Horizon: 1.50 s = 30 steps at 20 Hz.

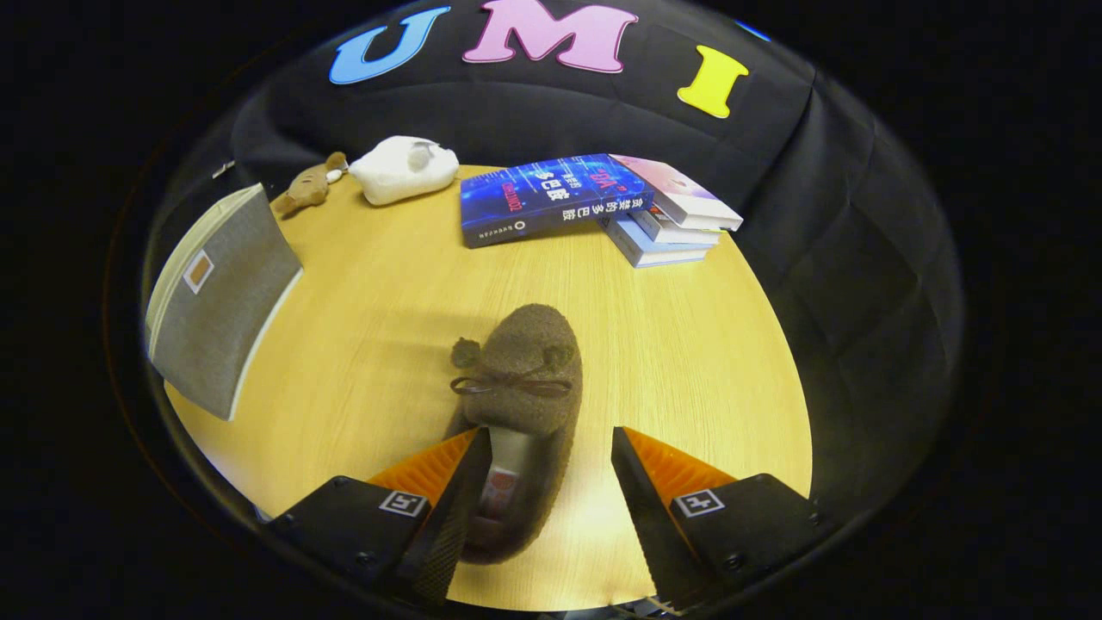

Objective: Open the storage box then place both shoes into the box .Put the left shoe in first, then the right shoe, with the right side of both shoes facing outward in a uniform manner.

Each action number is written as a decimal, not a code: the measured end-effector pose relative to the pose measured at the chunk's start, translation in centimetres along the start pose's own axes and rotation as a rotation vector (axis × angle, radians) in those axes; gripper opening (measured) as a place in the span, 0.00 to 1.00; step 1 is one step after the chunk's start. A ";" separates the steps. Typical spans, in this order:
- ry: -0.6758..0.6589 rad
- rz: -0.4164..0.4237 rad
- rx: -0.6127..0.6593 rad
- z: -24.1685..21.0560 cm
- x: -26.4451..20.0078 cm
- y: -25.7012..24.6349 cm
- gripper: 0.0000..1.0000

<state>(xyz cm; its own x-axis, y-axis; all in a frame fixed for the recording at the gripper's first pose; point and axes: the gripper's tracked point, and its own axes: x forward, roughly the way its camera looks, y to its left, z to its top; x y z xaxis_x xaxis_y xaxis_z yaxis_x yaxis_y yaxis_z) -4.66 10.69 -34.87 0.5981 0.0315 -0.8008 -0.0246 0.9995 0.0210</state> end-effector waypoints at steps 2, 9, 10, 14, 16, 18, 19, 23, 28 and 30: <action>0.011 -0.025 -0.006 0.0 1.5 -0.3 0.85; 0.039 -0.076 0.014 0.4 4.4 -0.4 0.35; 0.032 -0.095 0.007 0.4 4.4 -0.6 0.26; 0.030 -0.099 0.029 0.3 3.8 -0.9 0.07; 0.009 -0.079 0.053 1.1 2.6 -0.4 0.07; -0.020 -0.052 0.060 2.6 0.6 0.4 0.07; -0.037 -0.034 0.070 3.7 -0.5 1.1 0.07; -0.100 0.052 0.122 9.0 -5.5 5.3 0.07; -0.144 0.173 0.159 15.1 -10.4 13.3 0.07; -0.154 0.211 0.164 17.1 -12.0 16.6 0.07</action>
<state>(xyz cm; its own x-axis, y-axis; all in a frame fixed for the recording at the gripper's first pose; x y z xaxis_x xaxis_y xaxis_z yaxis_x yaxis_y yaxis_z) 1.42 27.05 -14.70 0.7080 0.2269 -0.6687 -0.0390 0.9581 0.2838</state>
